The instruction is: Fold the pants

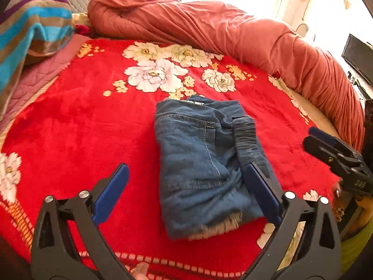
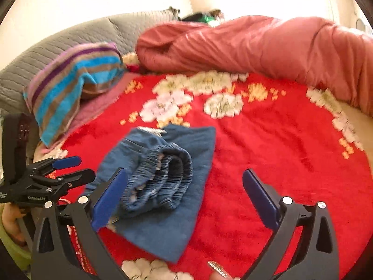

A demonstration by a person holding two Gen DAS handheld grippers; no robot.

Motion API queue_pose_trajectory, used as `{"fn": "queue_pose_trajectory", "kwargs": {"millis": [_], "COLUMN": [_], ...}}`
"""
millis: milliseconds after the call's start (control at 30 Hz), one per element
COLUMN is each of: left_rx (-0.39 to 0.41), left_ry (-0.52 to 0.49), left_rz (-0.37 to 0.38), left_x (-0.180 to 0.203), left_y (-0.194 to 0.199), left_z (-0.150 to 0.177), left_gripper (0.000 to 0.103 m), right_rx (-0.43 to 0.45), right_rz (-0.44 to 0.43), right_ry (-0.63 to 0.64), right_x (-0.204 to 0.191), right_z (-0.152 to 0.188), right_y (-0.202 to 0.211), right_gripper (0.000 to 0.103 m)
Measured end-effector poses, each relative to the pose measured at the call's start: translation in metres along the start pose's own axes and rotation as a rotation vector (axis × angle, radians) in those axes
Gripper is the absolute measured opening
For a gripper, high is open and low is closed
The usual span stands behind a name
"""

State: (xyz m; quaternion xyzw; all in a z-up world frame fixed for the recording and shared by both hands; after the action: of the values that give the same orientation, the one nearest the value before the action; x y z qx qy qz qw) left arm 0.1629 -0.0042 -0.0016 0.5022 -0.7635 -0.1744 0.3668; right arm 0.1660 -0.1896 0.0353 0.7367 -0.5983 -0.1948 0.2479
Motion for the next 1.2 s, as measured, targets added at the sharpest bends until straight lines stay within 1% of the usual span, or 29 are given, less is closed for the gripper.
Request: {"fn": "queue_pose_trajectory", "kwargs": {"millis": [133,200,333,500,833,1067,1200], "left_rx": [0.037,0.050,0.057,0.038,0.011,-0.013,-0.023], "left_ry": [-0.017,-0.014,-0.009,-0.013,0.013,0.028,0.031], "left_rz": [-0.042,-0.051,-0.053,-0.061,-0.053,-0.048,-0.053], "left_x": [0.007,0.009,0.012,0.015,0.016,0.015,0.015], "left_y": [0.025,0.036,0.052,0.061,0.068,0.062,0.059], "left_z": [0.011,0.017,0.032,0.053,0.078,0.091,0.095], "left_gripper": [0.093,0.093,0.093,0.093,0.093,0.093,0.093], "right_rx": [0.055,0.064,0.034,0.036,-0.004,-0.103,-0.128], "right_rz": [0.045,0.063,0.056,0.093,0.123,0.113,0.106], "right_ry": [0.047,0.065,0.059,0.031,0.023,-0.012,-0.011], "right_x": [-0.004,-0.006,-0.009,-0.008,-0.005,-0.008,-0.012], "right_z": [0.007,0.013,0.030,0.043,0.064,0.091,0.095], "right_y": [0.028,0.037,0.049,0.058,0.071,0.054,0.047], "right_gripper": [0.098,0.098,0.098,0.098,0.098,0.098,0.098]}}
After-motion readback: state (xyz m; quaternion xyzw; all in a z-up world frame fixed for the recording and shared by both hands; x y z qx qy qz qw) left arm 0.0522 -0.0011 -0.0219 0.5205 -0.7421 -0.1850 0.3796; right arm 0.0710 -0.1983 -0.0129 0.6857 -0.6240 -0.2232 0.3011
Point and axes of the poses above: each gripper's, at about its wrist camera, not at the fingertips, and y roughly against the way its jaws point, x to its right, z to its underside, the point moved 3 cm from there along -y, roughly the way its jaws point, and after that the axes turned 15 degrees about z, right-handed, at the moved point
